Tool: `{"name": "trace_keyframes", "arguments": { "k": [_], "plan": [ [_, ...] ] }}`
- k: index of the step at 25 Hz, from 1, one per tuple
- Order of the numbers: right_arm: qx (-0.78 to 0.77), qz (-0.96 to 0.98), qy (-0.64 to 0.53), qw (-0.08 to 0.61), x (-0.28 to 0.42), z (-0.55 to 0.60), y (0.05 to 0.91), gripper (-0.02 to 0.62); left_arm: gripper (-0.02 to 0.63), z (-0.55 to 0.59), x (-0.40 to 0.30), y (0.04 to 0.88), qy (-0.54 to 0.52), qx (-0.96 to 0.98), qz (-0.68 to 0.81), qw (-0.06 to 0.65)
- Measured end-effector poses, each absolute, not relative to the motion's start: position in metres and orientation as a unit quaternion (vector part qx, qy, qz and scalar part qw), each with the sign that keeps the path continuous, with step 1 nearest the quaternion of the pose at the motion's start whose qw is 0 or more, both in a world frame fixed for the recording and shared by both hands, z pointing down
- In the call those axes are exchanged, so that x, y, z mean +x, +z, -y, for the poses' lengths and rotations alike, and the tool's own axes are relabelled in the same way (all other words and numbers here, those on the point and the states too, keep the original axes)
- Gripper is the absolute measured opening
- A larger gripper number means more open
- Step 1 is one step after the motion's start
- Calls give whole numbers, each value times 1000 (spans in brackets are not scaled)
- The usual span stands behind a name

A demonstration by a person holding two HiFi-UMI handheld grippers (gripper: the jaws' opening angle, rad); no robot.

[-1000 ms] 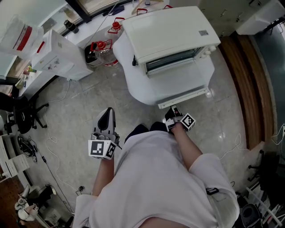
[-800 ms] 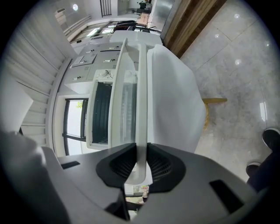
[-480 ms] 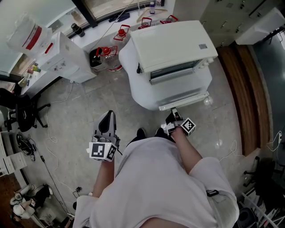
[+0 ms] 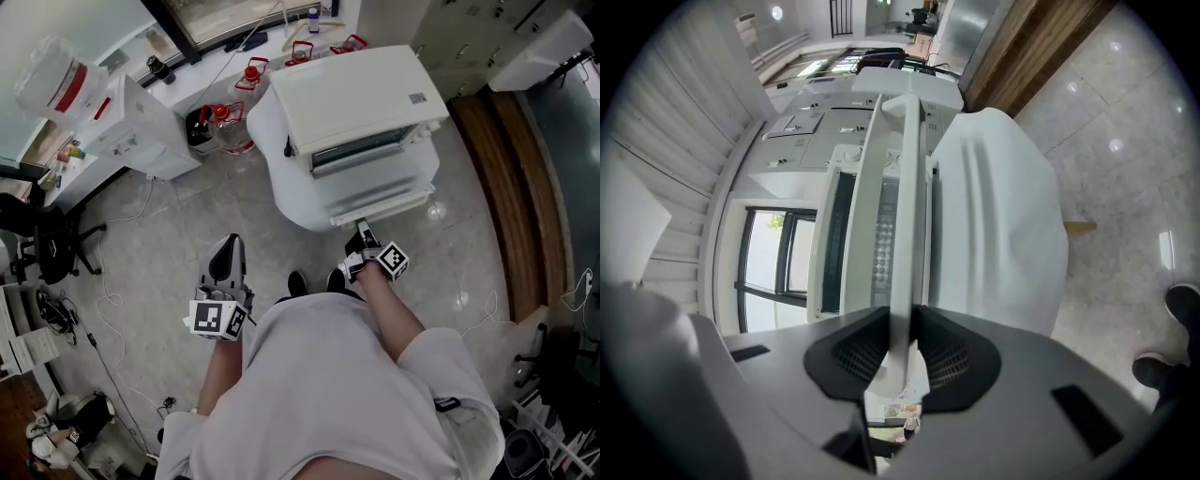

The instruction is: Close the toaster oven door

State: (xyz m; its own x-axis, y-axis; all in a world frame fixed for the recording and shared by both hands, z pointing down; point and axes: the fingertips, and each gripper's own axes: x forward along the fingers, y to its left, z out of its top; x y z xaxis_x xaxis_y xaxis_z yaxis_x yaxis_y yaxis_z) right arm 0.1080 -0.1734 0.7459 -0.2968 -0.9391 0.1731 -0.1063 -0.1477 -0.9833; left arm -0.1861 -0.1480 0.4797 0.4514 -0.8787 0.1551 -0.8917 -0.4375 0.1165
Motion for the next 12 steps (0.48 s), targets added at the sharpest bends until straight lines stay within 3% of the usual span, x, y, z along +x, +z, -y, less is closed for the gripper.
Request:
{"name": "trace_keyframes", "arguments": {
  "k": [12],
  "plan": [
    [-464, -547, -579, 388, 106, 186, 719, 101, 20, 145, -183, 475, 31, 850, 519, 88]
  ]
}}
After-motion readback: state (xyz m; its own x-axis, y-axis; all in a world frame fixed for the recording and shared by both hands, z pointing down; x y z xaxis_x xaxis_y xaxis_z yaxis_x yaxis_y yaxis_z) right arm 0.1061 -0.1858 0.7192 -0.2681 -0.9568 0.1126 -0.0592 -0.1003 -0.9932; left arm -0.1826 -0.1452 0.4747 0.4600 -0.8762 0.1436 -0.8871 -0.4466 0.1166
